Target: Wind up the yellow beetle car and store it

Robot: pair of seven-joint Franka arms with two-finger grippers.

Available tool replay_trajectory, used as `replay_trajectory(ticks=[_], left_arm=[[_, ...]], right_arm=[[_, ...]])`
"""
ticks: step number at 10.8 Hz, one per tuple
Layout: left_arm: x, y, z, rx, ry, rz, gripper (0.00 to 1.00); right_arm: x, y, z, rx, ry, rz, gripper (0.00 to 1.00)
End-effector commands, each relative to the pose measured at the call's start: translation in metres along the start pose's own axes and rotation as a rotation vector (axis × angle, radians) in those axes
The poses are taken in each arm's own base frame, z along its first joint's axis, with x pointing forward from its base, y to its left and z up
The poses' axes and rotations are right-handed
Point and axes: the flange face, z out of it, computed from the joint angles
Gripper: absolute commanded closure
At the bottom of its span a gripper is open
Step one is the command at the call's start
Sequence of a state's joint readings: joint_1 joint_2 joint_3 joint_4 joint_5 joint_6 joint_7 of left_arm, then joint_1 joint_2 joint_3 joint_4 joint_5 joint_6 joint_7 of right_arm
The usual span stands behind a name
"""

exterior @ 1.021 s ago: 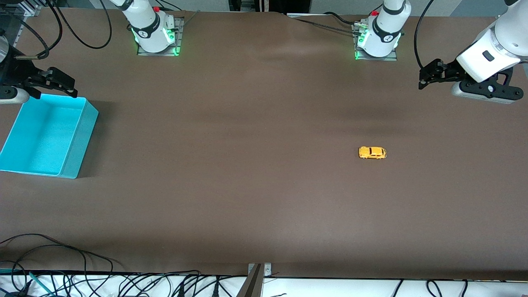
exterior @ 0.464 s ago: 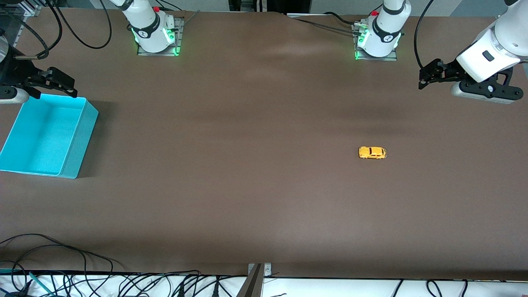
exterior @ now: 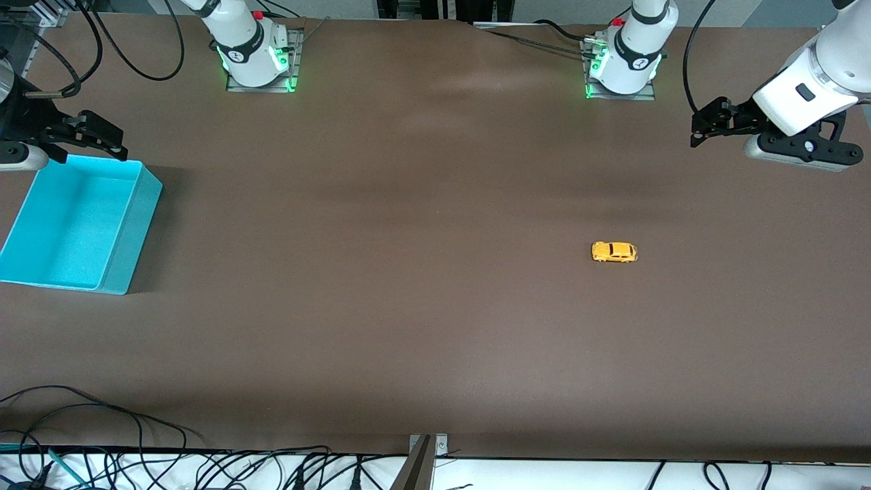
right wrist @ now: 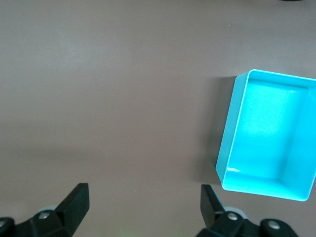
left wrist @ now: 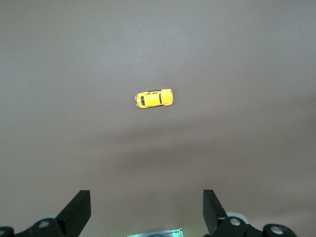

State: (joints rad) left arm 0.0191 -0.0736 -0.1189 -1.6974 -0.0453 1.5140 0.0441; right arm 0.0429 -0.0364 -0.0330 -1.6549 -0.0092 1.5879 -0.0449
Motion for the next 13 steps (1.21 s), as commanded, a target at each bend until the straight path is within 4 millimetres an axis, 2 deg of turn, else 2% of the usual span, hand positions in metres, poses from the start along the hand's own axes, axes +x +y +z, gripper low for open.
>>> replay_trajectory(ticks=[1, 11, 13], left_arm=[[-0.006, 0.002, -0.006, 0.001, 0.001, -0.012, 0.0], [-0.005, 0.0, -0.003, 0.0, -0.024, -0.004, 0.0], [-0.01, 0.008, 0.002, 0.0, -0.079, 0.013, 0.0]], right_arm=[[-0.002, 0.001, -0.006, 0.017, -0.004, -0.01, 0.0], [0.001, 0.003, -0.001, 0.016, -0.011, -0.022, 0.0], [0.001, 0.002, -0.001, 0.016, -0.013, -0.023, 0.0]])
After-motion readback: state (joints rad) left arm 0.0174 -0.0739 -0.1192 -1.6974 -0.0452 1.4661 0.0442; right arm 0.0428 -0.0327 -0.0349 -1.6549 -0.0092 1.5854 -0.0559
